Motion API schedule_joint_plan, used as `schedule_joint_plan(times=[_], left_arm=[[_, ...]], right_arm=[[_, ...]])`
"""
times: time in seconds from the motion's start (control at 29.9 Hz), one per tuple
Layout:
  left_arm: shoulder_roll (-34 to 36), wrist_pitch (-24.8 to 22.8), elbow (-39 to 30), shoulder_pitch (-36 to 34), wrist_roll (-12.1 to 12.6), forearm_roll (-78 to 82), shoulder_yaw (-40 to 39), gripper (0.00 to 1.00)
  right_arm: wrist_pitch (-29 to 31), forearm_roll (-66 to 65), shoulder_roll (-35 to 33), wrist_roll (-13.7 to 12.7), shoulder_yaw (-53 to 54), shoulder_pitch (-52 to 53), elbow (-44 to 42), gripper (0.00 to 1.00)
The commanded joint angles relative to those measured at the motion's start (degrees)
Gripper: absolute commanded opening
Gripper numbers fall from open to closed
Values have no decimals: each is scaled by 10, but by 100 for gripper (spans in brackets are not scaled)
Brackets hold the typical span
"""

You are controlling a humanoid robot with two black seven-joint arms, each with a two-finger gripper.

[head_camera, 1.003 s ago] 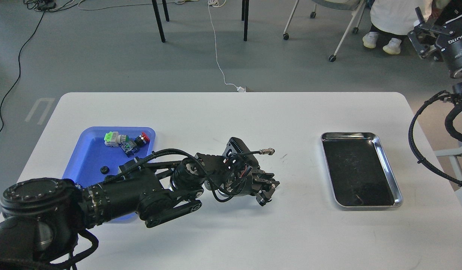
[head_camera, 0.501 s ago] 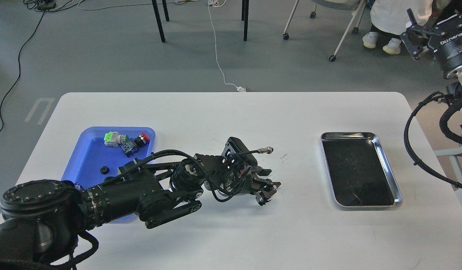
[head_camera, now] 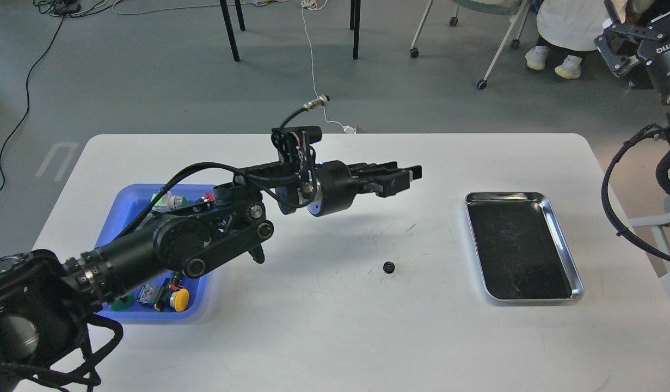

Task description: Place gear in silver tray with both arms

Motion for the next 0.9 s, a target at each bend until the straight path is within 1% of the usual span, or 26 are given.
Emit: schedule_joint_plan(times=[0.0, 0.07, 0.17, 0.27, 0.33, 0.43, 0.5, 0.6, 0.7, 0.74, 0.87], left_arm=[[31, 1, 7, 5, -13, -186, -56, 74], [38, 1, 12, 9, -8, -311, -81, 81], [64, -5, 51, 7, -5, -462, -87, 88], [79, -6, 78, 6, -10, -537, -94, 94], [91, -6, 95, 5, -11, -581, -98, 97], [96, -9, 119, 5, -10, -639, -114, 98], [99, -17, 133, 8, -10, -670, -129, 98], [102, -40, 160, 15, -10, -709, -135, 98], [110, -57, 165, 27, -10, -731, -137, 98], [115, -60, 166, 30, -10, -737, -137, 98], [128, -78, 166, 39, -11, -771, -144, 98]], right_arm=[[0, -25, -10, 4, -32, 27, 2, 99], [-1, -47, -22, 5, -81, 64, -6, 99], [-1, -54, -25, 8, -201, 156, -33, 99], [0, -57, -22, 10, -334, 246, -75, 99], [5, -57, -19, 16, -432, 302, -94, 99], [17, -57, -18, 37, -556, 359, -105, 99], [19, -57, -4, 45, -620, 382, -106, 99], [19, -63, 31, 47, -696, 413, -108, 99], [18, -100, 46, 50, -769, 453, -107, 99], [18, -110, 56, 55, -794, 466, -105, 99], [17, -128, 118, 67, -887, 512, -102, 99]])
